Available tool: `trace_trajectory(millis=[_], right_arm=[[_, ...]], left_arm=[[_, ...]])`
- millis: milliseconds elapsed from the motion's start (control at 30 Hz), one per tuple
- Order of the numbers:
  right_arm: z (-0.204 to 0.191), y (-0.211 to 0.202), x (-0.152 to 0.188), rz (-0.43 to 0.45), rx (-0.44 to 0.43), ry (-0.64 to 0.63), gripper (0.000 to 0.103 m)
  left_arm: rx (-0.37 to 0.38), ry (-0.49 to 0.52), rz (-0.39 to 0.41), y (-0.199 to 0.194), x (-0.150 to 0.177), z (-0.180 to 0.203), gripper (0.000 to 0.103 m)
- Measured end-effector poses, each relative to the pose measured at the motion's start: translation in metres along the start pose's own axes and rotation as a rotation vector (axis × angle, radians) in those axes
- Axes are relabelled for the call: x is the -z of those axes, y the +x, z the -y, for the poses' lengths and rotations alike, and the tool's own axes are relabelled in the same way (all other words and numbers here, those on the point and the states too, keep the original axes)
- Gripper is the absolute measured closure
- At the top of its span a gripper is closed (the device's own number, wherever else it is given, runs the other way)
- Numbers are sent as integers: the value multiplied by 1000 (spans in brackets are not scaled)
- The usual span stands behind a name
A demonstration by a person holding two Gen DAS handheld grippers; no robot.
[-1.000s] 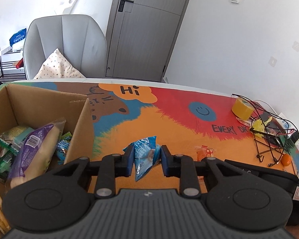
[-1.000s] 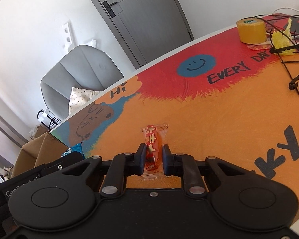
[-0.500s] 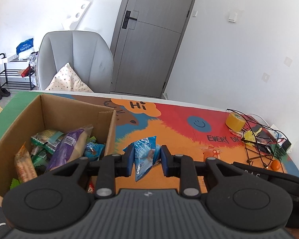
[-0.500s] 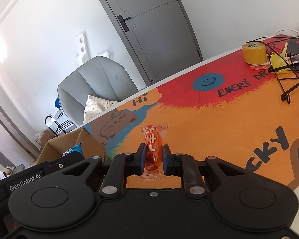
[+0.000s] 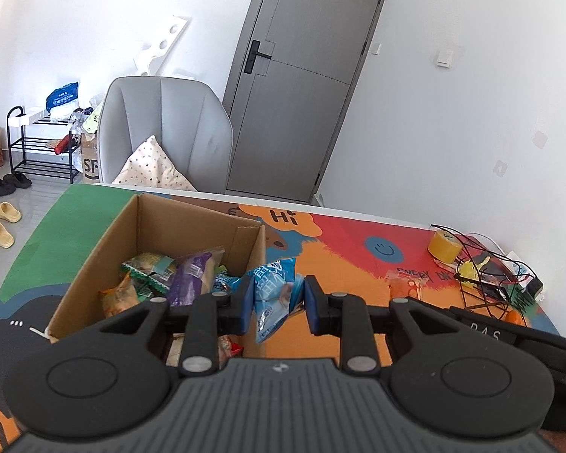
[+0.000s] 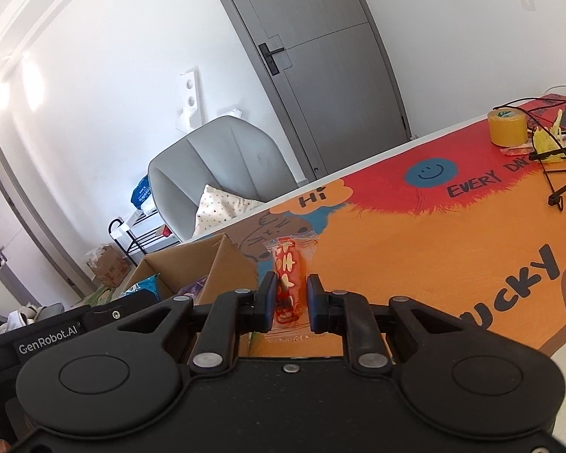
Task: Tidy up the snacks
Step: 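Carry both candies over the box and open both grippers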
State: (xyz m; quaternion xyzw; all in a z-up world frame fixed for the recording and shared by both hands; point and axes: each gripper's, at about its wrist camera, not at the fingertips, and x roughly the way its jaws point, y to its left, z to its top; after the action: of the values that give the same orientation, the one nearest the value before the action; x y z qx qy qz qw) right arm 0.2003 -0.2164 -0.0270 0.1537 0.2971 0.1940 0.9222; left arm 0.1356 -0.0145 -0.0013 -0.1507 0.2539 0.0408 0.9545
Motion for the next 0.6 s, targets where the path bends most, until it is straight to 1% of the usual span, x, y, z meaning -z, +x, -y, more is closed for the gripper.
trace_trajectory(millis=[267,600], right_arm=[[-24,-3,2,12,-33,-34,85],[-55,14,2,-1,-71,-80,85]], left_arm=[[-35,-44,19,-13,-4,-30,76],[-62,-105,-3,-7,-6,-65,76]])
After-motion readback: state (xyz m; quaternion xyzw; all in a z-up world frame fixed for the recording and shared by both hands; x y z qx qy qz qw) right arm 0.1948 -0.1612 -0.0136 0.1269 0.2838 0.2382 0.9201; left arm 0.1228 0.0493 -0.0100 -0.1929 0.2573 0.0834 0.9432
